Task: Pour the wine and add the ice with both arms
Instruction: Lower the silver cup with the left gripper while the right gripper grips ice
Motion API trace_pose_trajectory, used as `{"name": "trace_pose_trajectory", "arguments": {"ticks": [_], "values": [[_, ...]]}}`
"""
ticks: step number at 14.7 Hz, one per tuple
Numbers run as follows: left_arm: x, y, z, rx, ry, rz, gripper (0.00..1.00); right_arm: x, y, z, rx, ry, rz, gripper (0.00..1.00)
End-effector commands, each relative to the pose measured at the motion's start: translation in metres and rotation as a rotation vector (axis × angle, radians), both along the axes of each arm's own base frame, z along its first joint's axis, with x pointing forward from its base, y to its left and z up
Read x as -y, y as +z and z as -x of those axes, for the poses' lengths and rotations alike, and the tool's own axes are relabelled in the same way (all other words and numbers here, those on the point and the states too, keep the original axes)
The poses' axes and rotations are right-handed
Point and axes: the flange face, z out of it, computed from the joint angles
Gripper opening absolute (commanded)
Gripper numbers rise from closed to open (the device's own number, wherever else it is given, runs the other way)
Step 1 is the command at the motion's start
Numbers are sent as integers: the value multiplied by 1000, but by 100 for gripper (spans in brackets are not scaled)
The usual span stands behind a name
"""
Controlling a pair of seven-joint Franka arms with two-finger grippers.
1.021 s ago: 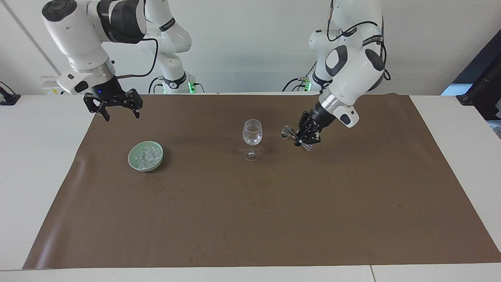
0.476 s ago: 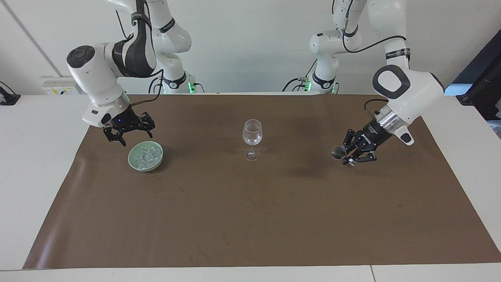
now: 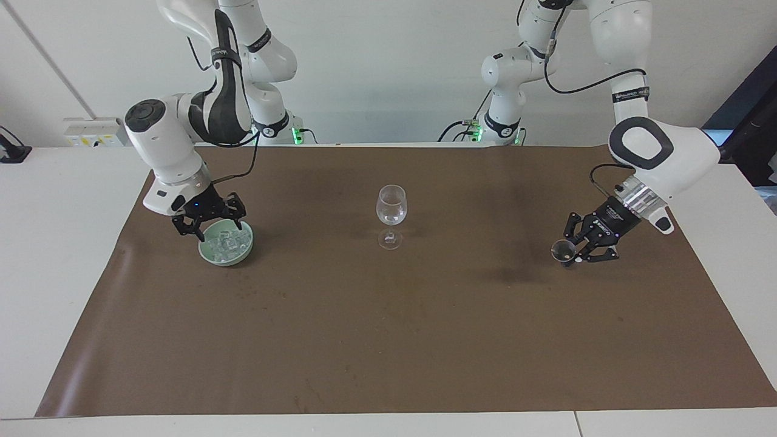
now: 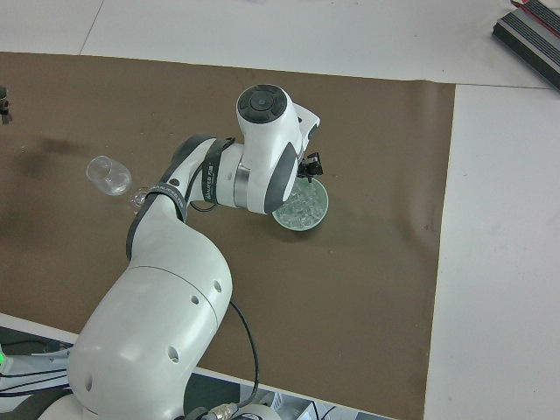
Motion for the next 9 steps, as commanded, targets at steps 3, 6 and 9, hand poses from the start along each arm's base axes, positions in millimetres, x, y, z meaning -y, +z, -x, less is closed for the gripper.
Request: {"name": "trace_pose_trajectory", "arguments": {"ticks": [3,6,9], "values": [[-30,-23,1,23,-46,114,0,2,-28,15,-10,12,-8,74],[-65,-58,6,-12,11,228,0,7,-36,15,-18,-3,-7,73],[-94,-85,14,11,62,286,0,8,-47,15,-32,-25,-8,66]]}}
